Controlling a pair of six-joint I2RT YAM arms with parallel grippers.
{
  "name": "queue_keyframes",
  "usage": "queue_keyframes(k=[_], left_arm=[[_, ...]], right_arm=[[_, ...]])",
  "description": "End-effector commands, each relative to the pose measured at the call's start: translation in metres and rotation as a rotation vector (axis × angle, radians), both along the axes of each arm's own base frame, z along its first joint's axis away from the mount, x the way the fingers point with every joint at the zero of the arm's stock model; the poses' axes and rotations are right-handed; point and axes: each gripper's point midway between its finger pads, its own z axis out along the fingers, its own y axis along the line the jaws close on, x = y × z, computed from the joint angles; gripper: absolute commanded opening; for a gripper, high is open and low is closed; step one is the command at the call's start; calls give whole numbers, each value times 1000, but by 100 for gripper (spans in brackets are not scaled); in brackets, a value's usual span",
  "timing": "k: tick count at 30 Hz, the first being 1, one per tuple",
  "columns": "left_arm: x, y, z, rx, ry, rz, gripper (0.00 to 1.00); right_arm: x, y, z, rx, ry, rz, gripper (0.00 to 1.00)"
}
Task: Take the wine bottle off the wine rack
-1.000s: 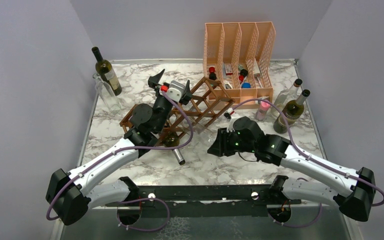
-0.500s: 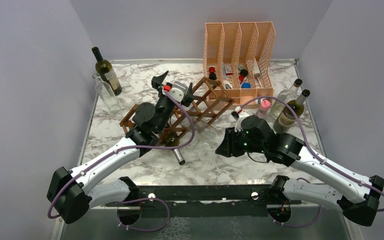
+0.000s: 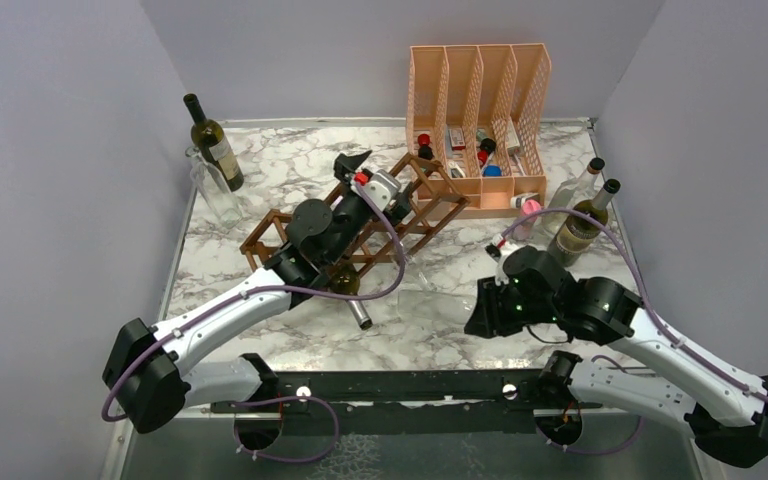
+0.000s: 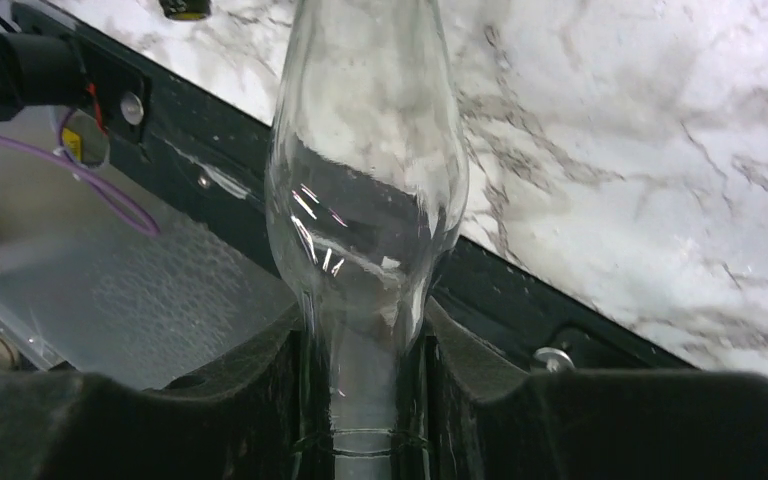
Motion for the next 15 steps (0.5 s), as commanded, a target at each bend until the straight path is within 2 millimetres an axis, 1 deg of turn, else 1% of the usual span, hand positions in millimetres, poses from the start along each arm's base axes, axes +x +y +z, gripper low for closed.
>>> queue_keyframes(k=[1,4,6,8,12,15], left_arm=[[-23,-39,5,15,3,-193,99],[-42,-62,-2,48,1,-298,99],[-60,-78,-8,89,-15,-391,99],[-84,-94,-16,138,-44,-505,99],[-138,-127,-41,214,-73,-746,99],[-170,-144,-61,253,-59,-892,99]], right_arm=[[-2,-23,21,-21,-29,-67,1],[-4,-29,24,-37,-24,-82,1],[-5,-34,25,-56,-18,-95,1],[-6,-41,26,-88,-8,-121,1],[-10,-57,30,-139,5,-167,1],[-14,-66,37,-144,5,-184,1]])
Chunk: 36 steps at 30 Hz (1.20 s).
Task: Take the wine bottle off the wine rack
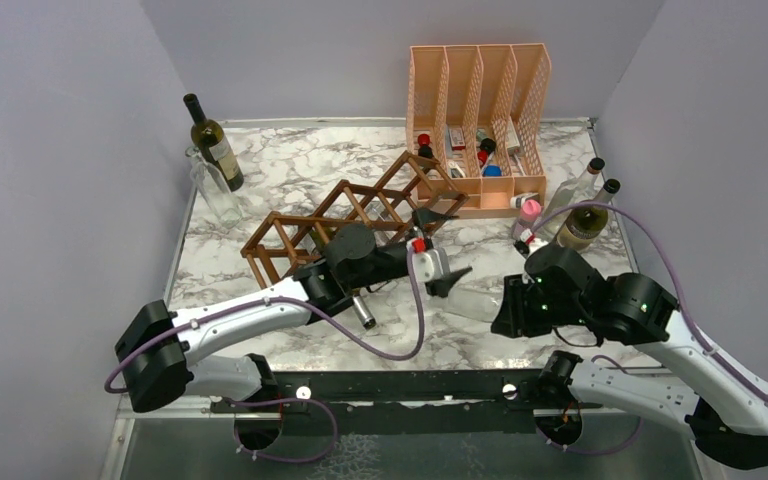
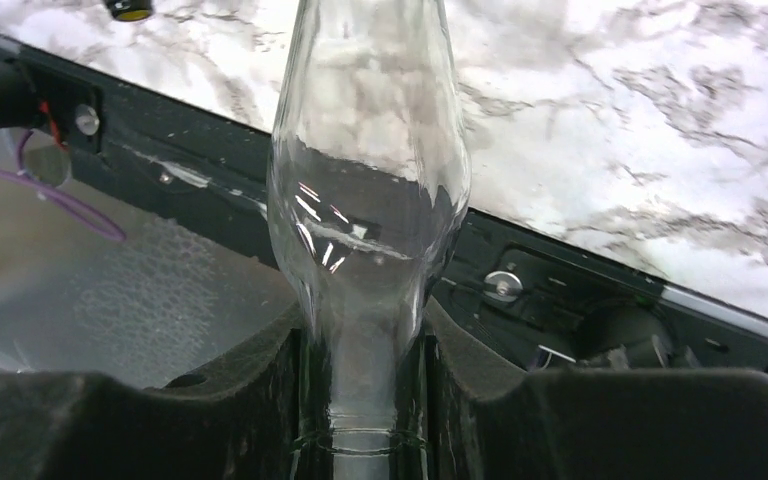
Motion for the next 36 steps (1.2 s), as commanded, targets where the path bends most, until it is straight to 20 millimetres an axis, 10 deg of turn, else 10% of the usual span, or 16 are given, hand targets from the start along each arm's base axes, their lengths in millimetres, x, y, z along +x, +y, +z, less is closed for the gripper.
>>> queue_keyframes(k=[1,12,22,36], left_arm=[[-65,-32,-30,84,-18,-316,99],[-143,-69,-93,224,-1,-496,99],[-94,-94,-123,247,89,-126,96],[-98,-80,-83,60,117,-120,91]], right_arm=[[1,-26,12,-45,-34,-94,1],[-6,-33,30,11,-61,-103,1],[4,-10,31,52,-99,-23,1],[5,17,25,111,-106,104,1]])
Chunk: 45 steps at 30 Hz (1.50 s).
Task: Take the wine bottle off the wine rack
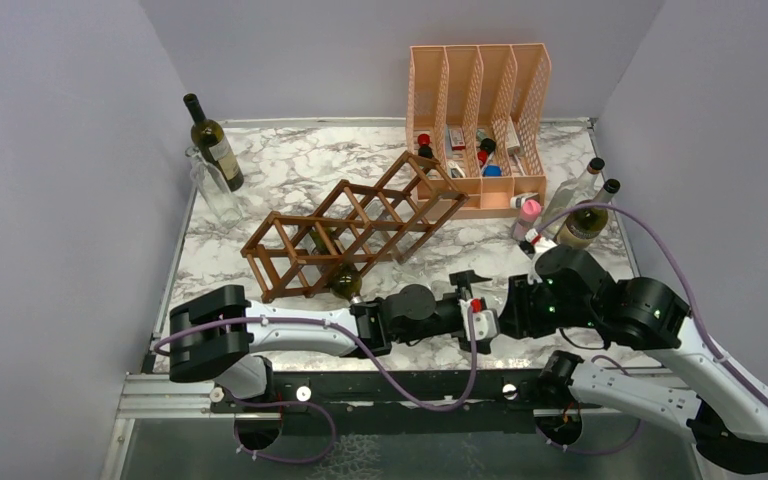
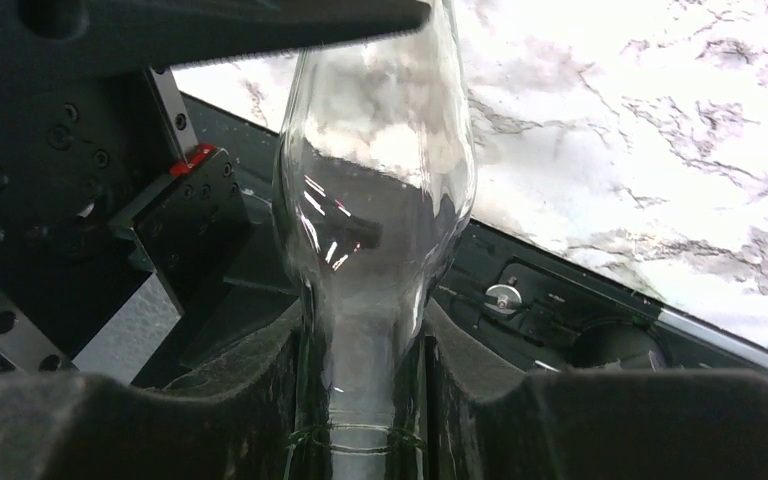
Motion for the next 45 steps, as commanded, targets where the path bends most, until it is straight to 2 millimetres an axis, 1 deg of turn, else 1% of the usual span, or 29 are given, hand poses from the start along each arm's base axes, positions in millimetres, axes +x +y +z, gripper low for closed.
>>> queue_keyframes(k=[1,2,5,9,10,13,15,17,18,21,23,25,28,30,32,35,39,42,45], left_arm=[[-14,-1,24,-95,-1,-63,82],[-16,-1,25,-95,-10,-76,76],[-20,0,23,-86,-27,-99,70],[-17,-1,16,-67,-29,-85,69],[-15,-2,15,-61,-28,-74,67],[-12,-3,12,-52,-22,-60,53],[-12,-3,16,-62,-5,-55,45],[-10,-3,21,-79,16,-40,38],[-10,-3,24,-86,22,-34,36],[-7,-2,28,-100,41,-11,26],[-4,-1,31,-111,53,8,21],[-2,1,33,-119,68,28,17],[3,1,35,-131,90,60,10],[5,2,36,-137,96,77,4],[8,4,37,-143,109,93,0],[9,5,42,-163,136,96,0],[13,5,44,-177,171,89,0],[19,6,48,-188,209,87,0],[23,7,51,-204,241,85,0]], right_arm=[[5,28,14,113,-50,100,1],[4,31,14,115,-48,119,1],[6,31,15,103,-54,123,1],[5,27,23,108,-72,121,1],[4,26,24,107,-76,123,1],[5,21,28,107,-98,113,1],[9,21,31,112,-118,100,1],[13,22,34,121,-132,83,4],[15,23,35,125,-140,75,7],[24,21,37,119,-161,25,34],[30,18,40,107,-180,-15,49],[37,17,44,105,-200,-50,61],[47,18,58,128,-245,-90,80],[53,20,67,140,-269,-114,87],[59,20,73,147,-290,-139,91],[66,21,76,149,-310,-163,91],[69,24,74,161,-324,-161,91],[68,24,68,148,-321,-149,91],[68,18,53,106,-303,-173,90]])
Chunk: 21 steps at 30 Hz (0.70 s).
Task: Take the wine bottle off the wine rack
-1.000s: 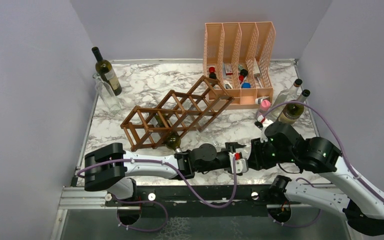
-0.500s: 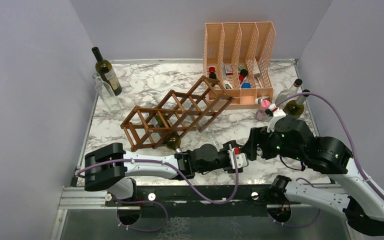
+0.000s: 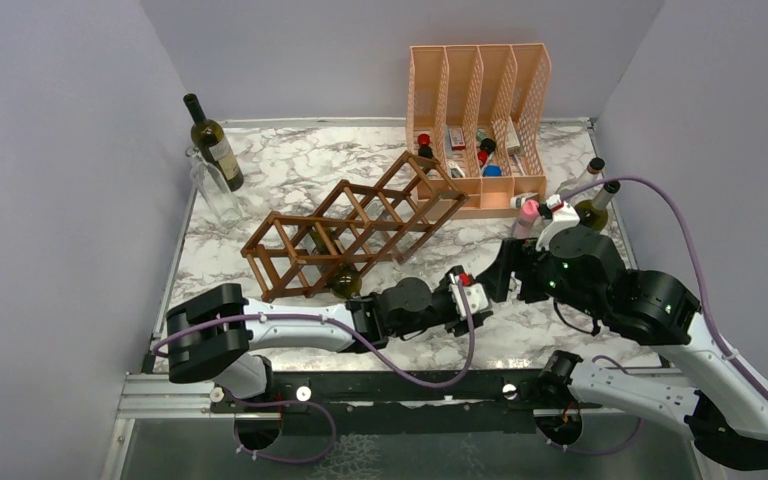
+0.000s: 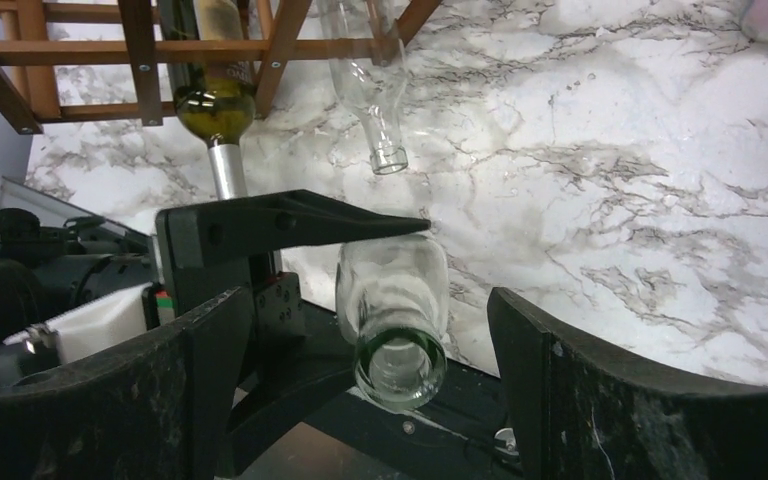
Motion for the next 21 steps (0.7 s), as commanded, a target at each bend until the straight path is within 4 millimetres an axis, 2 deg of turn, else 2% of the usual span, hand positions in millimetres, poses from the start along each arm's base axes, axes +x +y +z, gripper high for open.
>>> queue_keyframes(k=[1,4,9,13,15,17,21], left_arm=[[7,-5,63,-177,35,-4,0],[7,-5,63,-180,46,-9,0],[5,-5,65,-186,52,-18,0],[4,-5,68,-191,49,-24,0],[4,-5,70,-195,48,-28,0],[5,-5,71,-197,51,-19,1],[16,0,72,-204,69,52,48]], right_arm=[[6,-2,-12,-6,-1,-43,89],[8,0,-23,-9,4,-55,87],[15,9,-31,19,-12,-55,75],[23,12,-35,15,-27,-76,71],[25,13,-35,12,-35,-80,64],[27,13,-36,1,-42,-78,52],[31,2,-41,-43,-59,-116,17]])
